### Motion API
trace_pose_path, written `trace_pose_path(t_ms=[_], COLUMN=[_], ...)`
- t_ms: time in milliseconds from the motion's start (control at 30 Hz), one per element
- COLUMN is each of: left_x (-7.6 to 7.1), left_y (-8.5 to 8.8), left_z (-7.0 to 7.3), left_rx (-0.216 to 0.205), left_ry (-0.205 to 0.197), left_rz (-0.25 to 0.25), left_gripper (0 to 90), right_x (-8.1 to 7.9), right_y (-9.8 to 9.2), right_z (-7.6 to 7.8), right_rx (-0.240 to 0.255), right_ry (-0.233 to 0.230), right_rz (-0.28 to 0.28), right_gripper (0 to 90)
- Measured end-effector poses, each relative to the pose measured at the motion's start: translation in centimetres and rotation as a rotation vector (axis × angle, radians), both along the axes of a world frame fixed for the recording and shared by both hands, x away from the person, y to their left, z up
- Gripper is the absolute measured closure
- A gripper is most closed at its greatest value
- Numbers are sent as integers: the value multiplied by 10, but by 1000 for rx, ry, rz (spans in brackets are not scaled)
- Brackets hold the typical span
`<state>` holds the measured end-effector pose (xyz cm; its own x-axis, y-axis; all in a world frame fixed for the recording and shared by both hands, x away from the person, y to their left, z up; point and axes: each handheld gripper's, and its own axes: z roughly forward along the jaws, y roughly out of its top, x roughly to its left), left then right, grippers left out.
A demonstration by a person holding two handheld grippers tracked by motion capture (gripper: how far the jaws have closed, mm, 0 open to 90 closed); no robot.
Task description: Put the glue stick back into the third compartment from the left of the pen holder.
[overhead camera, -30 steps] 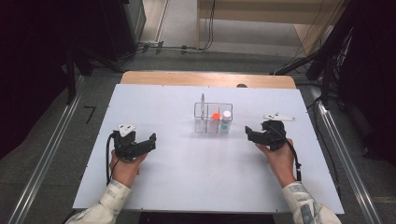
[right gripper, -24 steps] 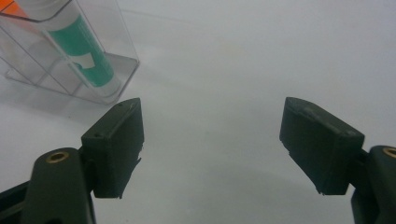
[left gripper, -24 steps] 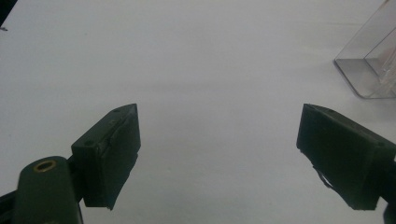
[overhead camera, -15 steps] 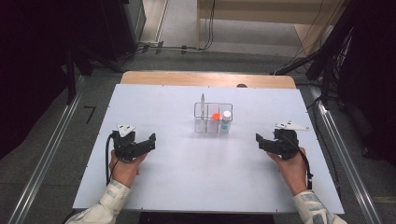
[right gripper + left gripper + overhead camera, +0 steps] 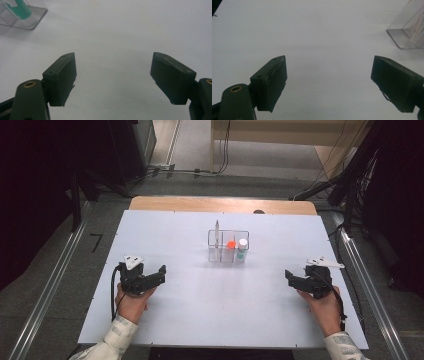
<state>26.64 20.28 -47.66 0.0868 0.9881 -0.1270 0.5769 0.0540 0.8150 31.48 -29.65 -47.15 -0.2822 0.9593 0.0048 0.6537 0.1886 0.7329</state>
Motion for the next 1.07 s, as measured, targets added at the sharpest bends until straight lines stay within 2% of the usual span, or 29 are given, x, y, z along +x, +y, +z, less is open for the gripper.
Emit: trace_pose_path(t_ms=[467, 867, 1067], left_x=[-10, -28, -35], left_y=[12, 10, 15], left_z=[-1, 0, -1], left_rx=[21, 75, 76], left_ry=[-3, -21, -14], left_rz=[21, -9, -7], left_gripper=[137, 136, 137], right_x=[-15, -25, -28], right_y=[-30, -45, -49], right_z=[-4, -3, -6], right_rx=[0, 9, 1], right_ry=[18, 13, 21], right_rz=[-62, -93, -102], right_gripper=[195, 195, 185])
